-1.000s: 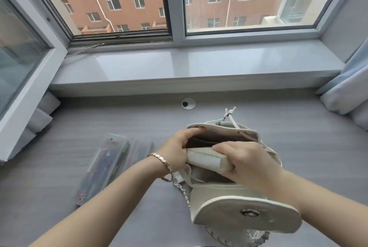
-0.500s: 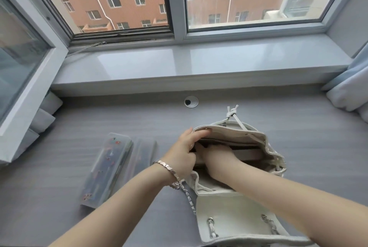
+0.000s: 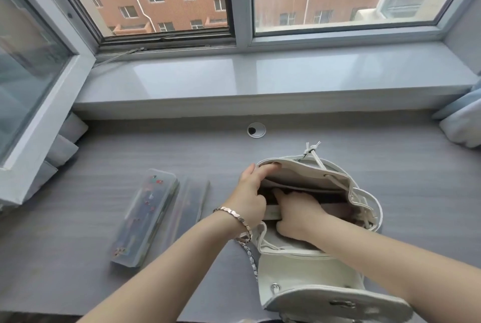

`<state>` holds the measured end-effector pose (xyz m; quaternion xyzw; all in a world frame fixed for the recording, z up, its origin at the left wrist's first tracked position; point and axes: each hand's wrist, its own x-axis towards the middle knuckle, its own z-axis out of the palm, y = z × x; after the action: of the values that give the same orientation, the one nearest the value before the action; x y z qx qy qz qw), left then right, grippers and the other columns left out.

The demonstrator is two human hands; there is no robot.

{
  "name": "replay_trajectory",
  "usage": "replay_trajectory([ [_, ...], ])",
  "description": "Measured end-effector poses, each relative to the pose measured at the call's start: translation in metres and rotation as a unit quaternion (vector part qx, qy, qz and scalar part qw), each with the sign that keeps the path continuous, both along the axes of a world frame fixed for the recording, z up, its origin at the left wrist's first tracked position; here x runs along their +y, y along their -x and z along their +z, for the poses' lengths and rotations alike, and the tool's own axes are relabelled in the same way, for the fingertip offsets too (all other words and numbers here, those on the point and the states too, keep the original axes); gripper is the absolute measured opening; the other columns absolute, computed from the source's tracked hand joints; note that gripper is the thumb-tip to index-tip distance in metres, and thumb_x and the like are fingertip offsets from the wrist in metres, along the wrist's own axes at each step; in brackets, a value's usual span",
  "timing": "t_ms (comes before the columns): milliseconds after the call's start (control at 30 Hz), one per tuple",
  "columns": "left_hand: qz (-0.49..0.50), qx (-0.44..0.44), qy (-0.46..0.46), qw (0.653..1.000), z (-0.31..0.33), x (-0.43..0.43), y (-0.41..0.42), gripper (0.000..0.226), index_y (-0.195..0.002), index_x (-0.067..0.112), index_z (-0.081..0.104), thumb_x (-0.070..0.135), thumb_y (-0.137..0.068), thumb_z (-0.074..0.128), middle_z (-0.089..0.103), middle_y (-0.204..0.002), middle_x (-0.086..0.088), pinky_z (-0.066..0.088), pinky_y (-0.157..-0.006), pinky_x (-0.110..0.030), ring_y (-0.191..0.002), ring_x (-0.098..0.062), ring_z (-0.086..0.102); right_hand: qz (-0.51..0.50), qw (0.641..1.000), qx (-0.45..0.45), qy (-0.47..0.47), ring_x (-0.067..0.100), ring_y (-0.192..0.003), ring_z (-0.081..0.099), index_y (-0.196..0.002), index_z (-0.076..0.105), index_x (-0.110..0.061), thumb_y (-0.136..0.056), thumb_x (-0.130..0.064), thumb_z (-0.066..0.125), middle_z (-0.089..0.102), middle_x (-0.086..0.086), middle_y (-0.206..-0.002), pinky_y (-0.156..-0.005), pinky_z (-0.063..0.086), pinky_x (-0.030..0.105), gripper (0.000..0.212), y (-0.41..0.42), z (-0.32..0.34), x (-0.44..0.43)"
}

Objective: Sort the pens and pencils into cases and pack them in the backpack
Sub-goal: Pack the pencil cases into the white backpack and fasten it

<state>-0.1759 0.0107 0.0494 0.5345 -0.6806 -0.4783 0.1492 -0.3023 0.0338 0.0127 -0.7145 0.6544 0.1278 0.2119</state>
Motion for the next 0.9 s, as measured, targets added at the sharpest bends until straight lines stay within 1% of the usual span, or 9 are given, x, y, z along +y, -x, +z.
replay_trajectory([
  [200, 0.009, -0.002, 0.0, 1.0, 0.009, 0.006, -0.001, 0.081, -0.128, 0.039, 0.042, -0.018, -0.073, 0.023, -0.002, -0.156, -0.005, 0.009, -0.1, -0.005, -0.145, -0.012, 0.002, -0.029, 0.998, 0.061, 0.001, 0.029, -0.111, 0.055, -0.128, 0.041, -0.01, -0.084, -0.06, 0.047, 0.058, 0.012, -0.123, -0.092, 0.042, 0.033, 0.067, 0.019, 0.013, 0.014],
  [367, -0.01, -0.007, -0.004, 1.0, 0.008, 0.009, 0.01, 0.079, -0.13, 0.036, 0.04, -0.017, -0.074, 0.023, -0.008, -0.156, -0.005, 0.006, -0.102, -0.011, -0.145, -0.015, -0.001, -0.035, 0.998, 0.05, -0.035, 0.029, -0.11, 0.055, -0.129, 0.04, -0.01, -0.089, -0.059, 0.035, 0.059, 0.012, -0.122, -0.09, 0.041, 0.033, 0.064, 0.017, 0.016, 0.026],
  [433, -0.026, 0.01, -0.024, 0.999, 0.011, 0.008, 0.002, 0.079, -0.125, 0.039, 0.043, -0.014, -0.071, 0.025, 0.006, -0.155, -0.005, 0.009, -0.104, -0.011, -0.144, -0.014, 0.008, -0.065, 0.998, -0.025, 0.0, 0.026, -0.107, 0.057, -0.126, 0.043, -0.014, -0.089, -0.055, 0.04, 0.061, 0.009, -0.118, -0.086, 0.043, 0.031, 0.055, 0.018, 0.028, 0.025],
  [500, -0.05, 0.077, -0.069, 0.993, 0.019, 0.006, -0.012, 0.068, -0.109, 0.041, 0.054, -0.009, -0.068, 0.034, 0.034, -0.143, 0.0, 0.025, -0.104, -0.013, -0.134, -0.007, 0.032, -0.085, 0.989, -0.098, 0.078, 0.023, -0.102, 0.06, -0.123, 0.045, -0.02, -0.089, -0.049, 0.044, 0.065, 0.004, -0.112, -0.082, 0.047, 0.032, 0.044, 0.016, 0.043, 0.023],
  [600, 0.078, 0.223, -0.16, 0.959, 0.025, -0.003, -0.042, 0.034, -0.082, 0.026, 0.071, 0.001, -0.067, 0.053, 0.064, -0.113, 0.002, 0.043, -0.096, -0.026, -0.106, -0.005, 0.059, -0.126, 0.973, -0.175, 0.085, 0.022, -0.104, 0.058, -0.117, 0.054, -0.019, -0.091, -0.042, 0.044, 0.065, 0.002, -0.112, -0.083, 0.046, 0.031, 0.037, 0.013, 0.062, 0.016],
  [633, 0.16, 0.206, -0.127, 0.957, 0.016, -0.009, -0.058, 0.026, -0.082, 0.02, 0.071, 0.002, -0.071, 0.057, 0.067, -0.107, 0.0, 0.043, -0.098, -0.032, -0.1, -0.009, 0.062, -0.136, 0.969, -0.193, 0.07, 0.021, -0.104, 0.057, -0.115, 0.057, -0.018, -0.092, -0.039, 0.043, 0.064, 0.002, -0.113, -0.083, 0.045, 0.03, 0.035, 0.012, 0.063, 0.013],
  [700, 0.274, -0.034, -0.006, 0.961, -0.015, -0.025, -0.1, 0.031, -0.111, 0.01, 0.061, 0.003, -0.08, 0.059, 0.058, -0.122, -0.011, 0.035, -0.106, -0.035, -0.115, -0.022, 0.053, -0.139, 0.968, -0.203, 0.05, 0.022, -0.104, 0.057, -0.112, 0.059, -0.015, -0.093, -0.035, 0.043, 0.064, 0.004, -0.113, -0.085, 0.044, 0.03, 0.032, 0.012, 0.062, 0.008],
  [800, 0.284, -0.377, -0.024, 0.881, -0.057, -0.027, -0.165, 0.083, -0.142, 0.008, 0.023, 0.026, -0.074, 0.068, 0.019, -0.15, -0.021, 0.021, -0.114, -0.041, -0.14, -0.034, 0.019, -0.142, 0.966, -0.212, 0.033, 0.024, -0.104, 0.056, -0.108, 0.059, -0.01, -0.094, -0.03, 0.041, 0.064, 0.007, -0.112, -0.089, 0.044, 0.033, 0.03, 0.013, 0.061, 0.005],
  [900, 0.255, -0.42, -0.108, 0.864, -0.076, -0.015, -0.197, 0.104, -0.146, 0.01, 0.004, 0.031, -0.07, 0.071, 0.017, -0.15, -0.02, 0.023, -0.113, -0.043, -0.138, -0.036, 0.02, -0.153, 0.965, -0.211, 0.027, 0.026, -0.099, 0.057, -0.105, 0.058, -0.007, -0.094, -0.023, 0.037, 0.064, 0.01, -0.107, -0.085, 0.044, 0.032, 0.029, 0.014, 0.059, 0.003],
])
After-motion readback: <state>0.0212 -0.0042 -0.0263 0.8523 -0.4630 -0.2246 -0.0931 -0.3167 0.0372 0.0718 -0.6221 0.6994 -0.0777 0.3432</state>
